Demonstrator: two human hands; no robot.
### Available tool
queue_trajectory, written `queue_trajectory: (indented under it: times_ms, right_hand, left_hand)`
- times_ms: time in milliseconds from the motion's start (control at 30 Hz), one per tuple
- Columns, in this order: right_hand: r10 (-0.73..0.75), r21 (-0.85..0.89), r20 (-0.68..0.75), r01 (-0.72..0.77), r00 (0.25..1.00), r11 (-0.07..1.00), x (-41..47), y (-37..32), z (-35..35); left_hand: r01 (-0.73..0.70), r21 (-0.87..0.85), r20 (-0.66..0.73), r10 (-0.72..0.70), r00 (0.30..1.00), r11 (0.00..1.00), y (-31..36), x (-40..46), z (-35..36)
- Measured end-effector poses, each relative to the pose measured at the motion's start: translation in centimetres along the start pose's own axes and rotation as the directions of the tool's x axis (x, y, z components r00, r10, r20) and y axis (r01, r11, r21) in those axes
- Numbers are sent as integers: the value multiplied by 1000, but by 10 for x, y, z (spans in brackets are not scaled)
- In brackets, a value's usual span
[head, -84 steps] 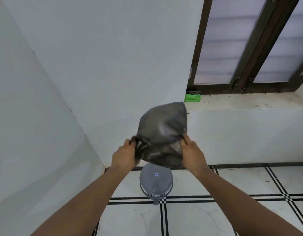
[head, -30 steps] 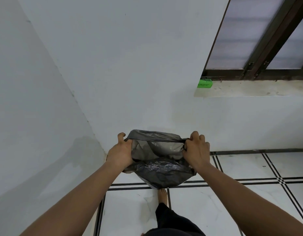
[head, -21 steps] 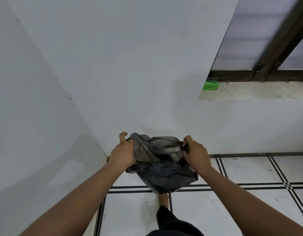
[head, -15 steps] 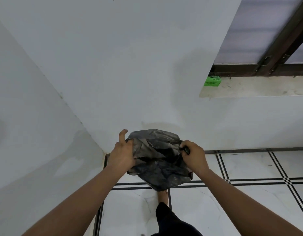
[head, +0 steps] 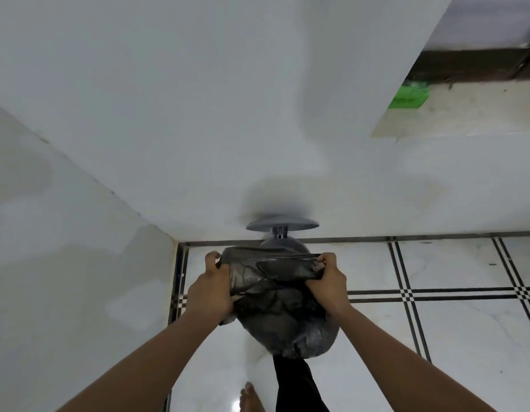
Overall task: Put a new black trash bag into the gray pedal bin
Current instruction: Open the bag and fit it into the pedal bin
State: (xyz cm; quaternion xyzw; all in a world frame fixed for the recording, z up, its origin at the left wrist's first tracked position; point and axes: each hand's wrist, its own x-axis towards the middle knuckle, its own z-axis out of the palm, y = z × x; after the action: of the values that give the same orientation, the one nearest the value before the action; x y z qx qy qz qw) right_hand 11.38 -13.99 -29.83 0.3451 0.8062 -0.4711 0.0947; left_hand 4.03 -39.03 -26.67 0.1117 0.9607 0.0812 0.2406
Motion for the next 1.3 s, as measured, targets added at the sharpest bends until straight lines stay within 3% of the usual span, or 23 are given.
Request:
queue_trajectory:
  times_ms: [200, 400, 500, 600, 767, 800, 833, 900, 933, 1000, 1100, 1133, 1200, 1300]
  right_hand:
    - [169, 185, -46, -158, 984, 970, 95, 53, 73]
    - [157, 341, -70, -124, 985, 932, 195, 92, 144]
    - [190, 398, -63, -150, 980, 905, 231, 112, 170]
    - [225, 483, 31, -212, 974, 850, 256, 136, 182]
    - [322, 574, 178, -364, 930, 734, 280, 166, 172]
    - [340, 567, 181, -381, 923, 731, 284, 172, 168]
    - [351, 477, 149, -378, 924, 793, 286, 176, 164]
    - [313, 33, 34, -314, 949, 949, 298, 194, 157]
    - [256, -190, -10, -254, 967, 948, 300, 203, 154]
    - [101, -421, -25, -102, 995, 901, 301, 213, 148]
    - [-125, -537, 9, 111, 992, 837, 306, 221, 144]
    - [-191, -584, 51, 184, 980, 791, 309, 222, 142]
    - [-244, -636, 187, 306, 952, 708, 313, 224, 139]
    - [-313, -686, 303, 434, 900, 585, 312, 227, 133]
  left_hand:
    - [85, -20, -34, -85, 996, 996, -17, 74, 83]
    - [97, -53, -104, -102, 989, 994, -53, 155, 163]
    - [87, 35, -126, -82, 989, 996, -72, 193, 203]
    - [52, 151, -164, -27, 986, 987, -79, 221, 235]
    - [60, -289, -311, -153, 938, 956, -60, 245, 254]
    - [27, -287, -313, -120, 942, 958, -59, 250, 255]
    - [-45, -200, -280, -13, 960, 979, -58, 254, 257]
    - [-254, 49, -137, 259, 956, 966, -55, 263, 272]
    - [-322, 100, -22, 326, 945, 941, -52, 266, 274]
    - [-352, 76, 196, 332, 923, 933, -42, 277, 281]
    - [-120, -131, 428, 165, 888, 984, -39, 296, 294]
    - [-107, -133, 394, 151, 907, 985, -39, 300, 294]
    - [-301, 103, 135, 286, 949, 948, -42, 301, 297]
    - [-438, 403, -86, 510, 856, 804, -61, 299, 304]
